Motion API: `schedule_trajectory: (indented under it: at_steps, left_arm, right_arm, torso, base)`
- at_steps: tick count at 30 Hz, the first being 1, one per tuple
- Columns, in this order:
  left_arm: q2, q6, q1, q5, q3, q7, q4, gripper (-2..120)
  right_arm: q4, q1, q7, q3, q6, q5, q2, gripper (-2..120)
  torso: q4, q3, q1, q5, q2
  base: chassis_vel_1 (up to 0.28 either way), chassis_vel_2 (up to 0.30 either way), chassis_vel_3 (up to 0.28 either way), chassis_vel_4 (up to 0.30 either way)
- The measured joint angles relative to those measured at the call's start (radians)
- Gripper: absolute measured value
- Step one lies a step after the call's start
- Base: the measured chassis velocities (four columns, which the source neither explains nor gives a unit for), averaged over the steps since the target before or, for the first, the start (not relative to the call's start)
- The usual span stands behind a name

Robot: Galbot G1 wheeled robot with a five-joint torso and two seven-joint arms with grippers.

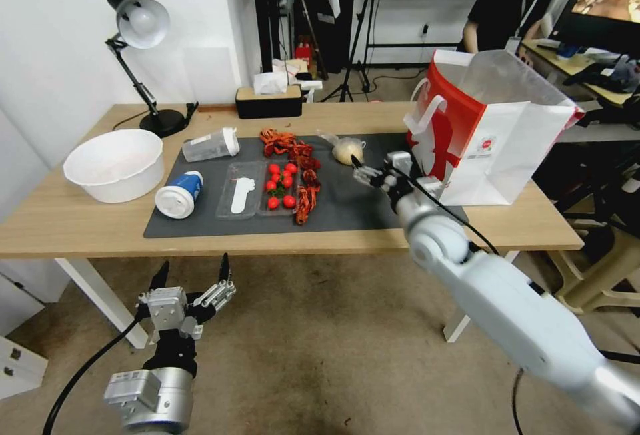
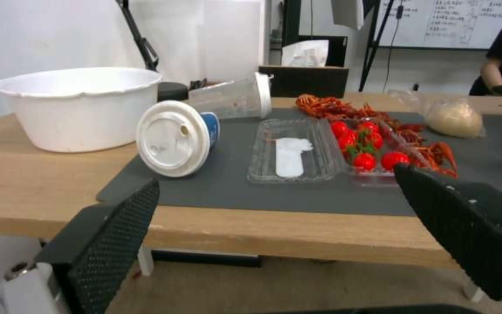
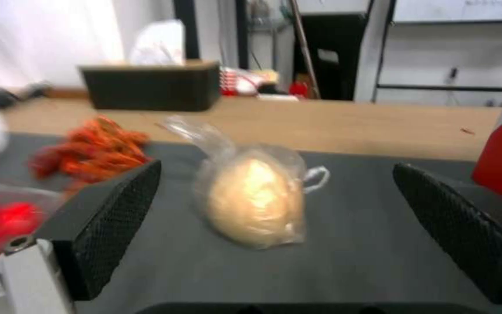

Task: Pick up the trash from the table and place it into the takeout bag.

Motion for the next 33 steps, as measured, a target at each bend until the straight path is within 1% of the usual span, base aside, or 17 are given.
schedule_trajectory:
  at_steps: [1,3,4,8,12,13,15,17,18,19,24,25,26,27,30,31,33]
  left_arm:
    - [0.0,0.0,0.0,0.0,0.0,0.0,0.0,100]
    - [0.0,-0.004,0.003,0.0,-0.002,0.0,0.0,100]
    - [0.0,-0.005,0.004,0.0,-0.003,-0.001,0.0,100]
    - [-0.002,-0.007,0.004,0.0,-0.004,-0.001,0.0,100]
    - [-0.004,-0.008,0.004,0.0,-0.004,-0.001,0.0,100]
    - [-0.004,-0.008,0.004,0.0,-0.004,-0.001,-0.001,100]
    - [-0.005,-0.008,0.004,0.0,-0.004,-0.001,-0.001,100]
    - [-0.005,-0.009,0.007,0.0,-0.007,-0.002,-0.003,100]
    - [-0.005,-0.009,0.007,0.0,-0.007,-0.002,-0.003,100]
    - [-0.005,-0.012,0.009,0.0,-0.01,-0.003,-0.004,100]
    - [-0.005,-0.013,0.011,-0.001,-0.014,-0.003,-0.004,100]
    - [-0.006,-0.015,0.011,-0.002,-0.014,-0.004,-0.004,100]
    - [-0.006,-0.016,0.011,-0.002,-0.014,-0.004,-0.004,100]
    - [-0.006,-0.016,0.011,-0.002,-0.014,-0.004,-0.004,100]
    - [-0.005,-0.017,0.01,-0.004,-0.017,-0.005,-0.004,100]
    - [-0.005,-0.017,0.01,-0.004,-0.017,-0.005,-0.004,100]
    - [-0.005,-0.018,0.008,-0.005,-0.017,-0.006,-0.004,100]
  right_arm:
    - [0.0,0.0,0.0,0.0,0.0,0.0,0.0,100]
    - [-0.065,0.052,0.022,-0.037,-0.033,0.009,0.024,100]
    - [-0.094,0.077,0.026,-0.05,-0.039,0.016,0.037,100]
    - [-0.144,0.12,0.024,-0.073,-0.046,0.037,0.064,100]
    - [-0.184,0.153,0.016,-0.088,-0.058,0.058,0.084,100]
    - [-0.214,0.171,0.009,-0.098,-0.066,0.07,0.1,100]
    - [-0.222,0.175,0.008,-0.1,-0.069,0.072,0.103,100]
    - [-0.266,0.2,0.001,-0.112,-0.084,0.078,0.121,100]
    - [-0.266,0.2,0.001,-0.112,-0.084,0.078,0.121,100]
    - [-0.306,0.221,-0.011,-0.125,-0.094,0.078,0.135,100]
    - [-0.362,0.246,-0.029,-0.142,-0.112,0.078,0.153,99]
    - [-0.418,0.265,-0.056,-0.146,-0.144,0.082,0.175,91]
    - [-0.428,0.265,-0.063,-0.147,-0.151,0.083,0.179,86]
    - [-0.428,0.265,-0.063,-0.147,-0.151,0.083,0.179,86]
    - [-0.436,0.256,-0.078,-0.148,-0.159,0.085,0.188,70]
    - [-0.436,0.256,-0.078,-0.148,-0.159,0.085,0.188,70]
    - [-0.426,0.252,-0.081,-0.147,-0.155,0.088,0.183,63]
  torso:
    - [0.0,0.0,0.0,0.0,0.0]
    - [-0.0005,0.0,0.0,0.0006,0.0]
    - [-0.0005,0.0,0.0,0.0,0.0]
    - [-0.0003,0.0,0.0,0.0004,0.0]
    - [-0.0002,0.0,0.0,0.0,0.0]
    - [-0.0002,0.0,0.0,0.0,0.0]
    - [-0.0001,0.0,0.0,0.0002,0.0]
    - [-0.0003,0.0,0.0,0.0004,0.0]
    - [-0.0003,0.0,0.0,0.0004,0.0]
    - [-0.0001,0.0,0.0,0.0,0.0]
    - [-0.0003,0.0,0.0,0.0005,0.0]
    - [-0.0003,0.0,0.0,0.0004,0.0]
    - [-0.0002,0.0,0.0,0.0002,0.0]
    - [-0.0002,0.0,0.0,0.0002,0.0]
    - [-0.0002,0.0,0.0,0.0004,0.0]
    - [-0.0002,0.0,0.0,0.0004,0.0]
    - [0.0001,0.0,0.0,0.0004,0.0]
  base:
    - [0.0,0.0,0.0,0.0]
    - [0.0,0.0,0.0,0.0]
    - [0.0,0.0,0.0,0.0]
    - [0.0,0.0,0.0,0.0]
    - [0.0,0.0,0.0,0.0]
    - [0.0,0.0,0.0,0.0]
    - [0.0,0.0,0.0,0.0]
    - [0.0,0.0,0.0,0.0]
    - [0.0,0.0,0.0,0.0]
    - [0.0,0.0,0.0,0.0]
    - [0.0,0.0,0.0,0.0]
    - [0.0,0.0,0.0,0.0]
    - [0.0,0.0,0.0,0.0]
    - [0.0,0.0,0.0,0.0]
    - [0.0,0.0,0.0,0.0]
    - [0.0,0.0,0.0,0.0]
    - [0.0,0.0,0.0,0.0]
